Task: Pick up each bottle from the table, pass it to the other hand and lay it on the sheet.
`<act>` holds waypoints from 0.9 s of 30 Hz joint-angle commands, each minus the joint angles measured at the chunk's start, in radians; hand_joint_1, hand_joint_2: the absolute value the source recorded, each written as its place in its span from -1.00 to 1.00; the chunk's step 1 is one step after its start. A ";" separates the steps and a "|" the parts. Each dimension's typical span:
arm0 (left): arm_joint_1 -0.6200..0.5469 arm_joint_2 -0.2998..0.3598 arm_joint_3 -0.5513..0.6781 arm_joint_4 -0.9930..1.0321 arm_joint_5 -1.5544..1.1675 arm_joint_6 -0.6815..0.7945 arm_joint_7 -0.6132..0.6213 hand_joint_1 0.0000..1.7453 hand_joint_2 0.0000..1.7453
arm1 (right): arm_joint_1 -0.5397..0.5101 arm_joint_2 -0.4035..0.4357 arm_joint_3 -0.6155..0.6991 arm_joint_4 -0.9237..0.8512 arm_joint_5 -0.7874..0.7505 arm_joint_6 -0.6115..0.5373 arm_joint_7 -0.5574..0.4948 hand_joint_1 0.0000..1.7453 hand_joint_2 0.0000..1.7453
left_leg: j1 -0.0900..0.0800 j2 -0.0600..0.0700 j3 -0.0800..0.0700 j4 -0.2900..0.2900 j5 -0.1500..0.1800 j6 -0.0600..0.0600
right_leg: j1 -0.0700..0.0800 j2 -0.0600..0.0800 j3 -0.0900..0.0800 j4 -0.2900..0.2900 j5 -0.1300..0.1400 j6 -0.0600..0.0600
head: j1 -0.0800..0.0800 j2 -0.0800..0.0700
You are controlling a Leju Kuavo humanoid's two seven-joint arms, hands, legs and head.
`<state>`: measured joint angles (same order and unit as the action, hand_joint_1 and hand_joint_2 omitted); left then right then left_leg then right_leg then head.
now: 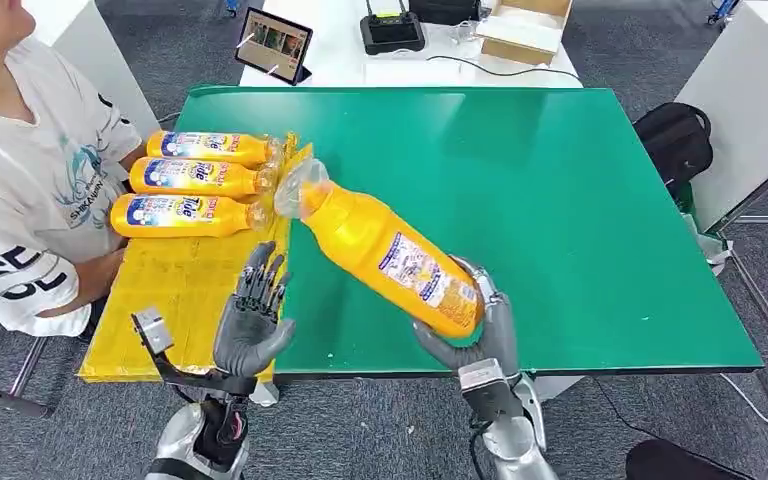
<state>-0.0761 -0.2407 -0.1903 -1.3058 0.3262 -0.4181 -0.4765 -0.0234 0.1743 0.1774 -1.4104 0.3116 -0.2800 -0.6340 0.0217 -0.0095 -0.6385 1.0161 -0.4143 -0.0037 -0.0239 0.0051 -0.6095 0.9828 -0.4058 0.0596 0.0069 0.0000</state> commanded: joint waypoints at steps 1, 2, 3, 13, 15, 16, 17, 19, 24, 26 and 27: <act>0.000 0.007 -0.076 0.014 0.028 -0.032 -0.001 -1.00 1.00 | -0.050 0.028 0.078 0.188 0.020 0.009 -0.008 1.00 1.00 | 0.000 0.003 0.007 -0.001 -0.002 0.001 | 0.001 0.002 0.006 -0.002 -0.001 -0.003 | 0.000 0.000; 0.001 0.009 -0.086 0.011 0.024 -0.035 -0.001 -1.00 1.00 | -0.054 0.032 0.082 0.199 0.019 0.012 -0.006 1.00 1.00 | 0.000 0.003 0.005 -0.001 -0.002 0.001 | 0.001 0.002 0.005 -0.002 -0.001 -0.002 | 0.000 0.000; 0.002 0.008 -0.088 0.009 0.023 -0.035 -0.002 -1.00 1.00 | -0.057 0.036 0.085 0.206 0.018 0.012 -0.004 1.00 1.00 | 0.000 0.002 0.003 -0.001 -0.001 0.001 | 0.001 0.001 0.003 -0.001 0.000 -0.002 | 0.000 0.000; -0.012 0.005 -0.102 0.042 -0.007 -0.038 -0.008 -1.00 1.00 | -0.103 0.057 0.174 0.357 0.059 0.058 0.042 1.00 1.00 | 0.000 0.004 0.008 -0.002 -0.002 0.001 | 0.001 0.003 0.007 -0.002 -0.001 -0.003 | 0.000 0.000; -0.012 0.003 -0.102 0.046 -0.010 -0.037 -0.007 -1.00 1.00 | -0.111 0.065 0.207 0.410 0.074 0.062 0.043 1.00 1.00 | 0.000 0.003 0.004 -0.001 -0.001 0.001 | 0.001 0.002 0.004 -0.001 0.000 -0.002 | 0.000 0.000; -0.013 0.003 -0.103 0.048 -0.012 -0.035 -0.005 -1.00 1.00 | -0.112 0.068 0.218 0.429 0.078 0.066 0.045 1.00 1.00 | 0.000 0.003 0.007 -0.002 -0.002 0.001 | 0.001 0.002 0.006 -0.002 -0.001 -0.003 | 0.000 0.000; -0.014 0.004 -0.104 0.052 -0.017 -0.033 -0.003 -1.00 1.00 | -0.114 0.071 0.233 0.455 0.088 0.065 0.050 1.00 1.00 | 0.000 0.002 0.006 -0.002 -0.001 0.001 | 0.001 0.001 0.005 -0.002 -0.001 -0.002 | 0.000 0.000; -0.014 0.004 -0.104 0.053 -0.027 -0.029 -0.004 -1.00 1.00 | -0.118 0.073 0.251 0.487 0.094 0.073 0.053 1.00 1.00 | 0.000 0.004 0.009 -0.002 -0.002 0.001 | 0.001 0.002 0.008 -0.003 -0.001 -0.003 | 0.000 0.000; -0.017 0.004 -0.101 0.062 -0.037 -0.022 -0.004 -1.00 1.00 | -0.123 0.080 0.272 0.526 0.104 0.080 0.059 1.00 1.00 | 0.000 0.002 0.005 -0.001 -0.001 0.001 | 0.001 0.001 0.005 -0.002 -0.001 -0.002 | 0.000 0.000; -0.020 0.004 -0.102 0.067 -0.052 -0.018 -0.008 -1.00 1.00 | -0.128 0.079 0.278 0.533 0.108 0.091 0.065 1.00 1.00 | 0.000 0.001 0.005 -0.002 -0.001 0.001 | 0.001 0.000 0.005 -0.002 -0.001 -0.003 | 0.000 0.000; -0.021 0.003 -0.101 0.070 -0.058 -0.015 -0.008 -1.00 1.00 | -0.129 0.080 0.286 0.543 0.115 0.093 0.072 1.00 1.00 | 0.000 0.000 0.004 -0.001 -0.001 0.001 | 0.000 -0.001 0.004 -0.001 -0.001 -0.002 | 0.000 0.000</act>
<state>-0.0583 -0.2480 -0.2747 -1.3088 0.2949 -0.4414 -0.4826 -0.1016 0.2571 0.3899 -1.0349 0.4070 -0.2068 -0.5821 0.0218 -0.0095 -0.6386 1.0161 -0.4143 -0.0037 -0.0239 0.0052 -0.6098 0.9828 -0.4060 0.0595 0.0065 0.0000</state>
